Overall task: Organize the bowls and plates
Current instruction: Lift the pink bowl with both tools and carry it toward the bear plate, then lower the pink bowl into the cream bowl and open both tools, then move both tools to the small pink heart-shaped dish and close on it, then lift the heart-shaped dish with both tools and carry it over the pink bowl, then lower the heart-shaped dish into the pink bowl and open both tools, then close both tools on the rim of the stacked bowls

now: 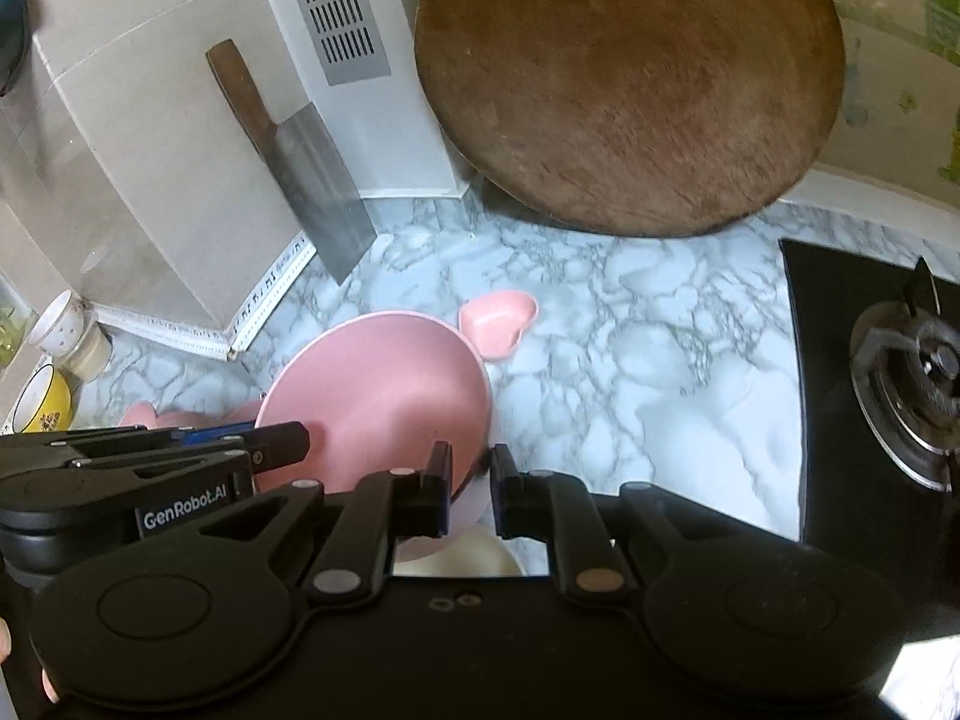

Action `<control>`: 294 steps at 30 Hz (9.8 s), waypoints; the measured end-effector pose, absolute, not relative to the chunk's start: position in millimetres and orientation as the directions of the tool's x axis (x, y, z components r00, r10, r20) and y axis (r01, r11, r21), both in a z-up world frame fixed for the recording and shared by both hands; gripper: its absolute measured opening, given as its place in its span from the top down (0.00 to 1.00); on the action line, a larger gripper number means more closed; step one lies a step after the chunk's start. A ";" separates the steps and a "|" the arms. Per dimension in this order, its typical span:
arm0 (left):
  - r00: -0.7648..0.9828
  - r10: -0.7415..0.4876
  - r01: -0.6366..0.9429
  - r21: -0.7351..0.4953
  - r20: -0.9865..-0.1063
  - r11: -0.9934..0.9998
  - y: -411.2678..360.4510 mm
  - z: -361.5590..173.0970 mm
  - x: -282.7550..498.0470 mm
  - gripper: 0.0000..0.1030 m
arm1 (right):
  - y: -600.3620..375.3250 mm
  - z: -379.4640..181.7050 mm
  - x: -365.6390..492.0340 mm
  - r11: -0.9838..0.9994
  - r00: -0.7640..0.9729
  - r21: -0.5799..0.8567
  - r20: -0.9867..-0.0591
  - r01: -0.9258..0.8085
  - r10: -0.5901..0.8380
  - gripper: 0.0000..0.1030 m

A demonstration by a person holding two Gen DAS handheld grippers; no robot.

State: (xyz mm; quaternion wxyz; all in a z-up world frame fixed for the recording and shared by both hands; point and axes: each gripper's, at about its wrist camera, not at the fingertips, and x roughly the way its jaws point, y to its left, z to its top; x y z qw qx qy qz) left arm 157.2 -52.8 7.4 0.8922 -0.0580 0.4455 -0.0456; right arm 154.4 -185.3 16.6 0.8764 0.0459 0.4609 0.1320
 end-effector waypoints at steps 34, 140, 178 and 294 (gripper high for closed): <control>0.503 -0.162 0.075 -0.144 -0.849 0.987 -64.1 -44.3 115.8 0.88 | -194.6 -36.1 115.1 0.968 0.451 0.216 -0.856 -0.130 0.252 0.87; 0.448 -0.084 -0.181 -0.182 -0.890 0.966 -46.0 -125.0 355.7 0.33 | -198.6 -118.7 392.7 0.927 0.325 0.250 -0.884 -0.281 0.337 0.45; 0.519 -0.167 -0.003 -0.196 -0.838 0.981 -69.0 -76.7 311.0 0.94 | -199.7 -64.5 325.2 0.920 0.365 0.299 -0.852 -0.252 0.376 0.96; 0.638 -0.269 0.258 -0.129 -0.722 0.958 -54.9 1.4 78.6 0.31 | -209.9 27.3 73.9 0.901 0.589 0.224 -0.692 -0.373 0.416 0.05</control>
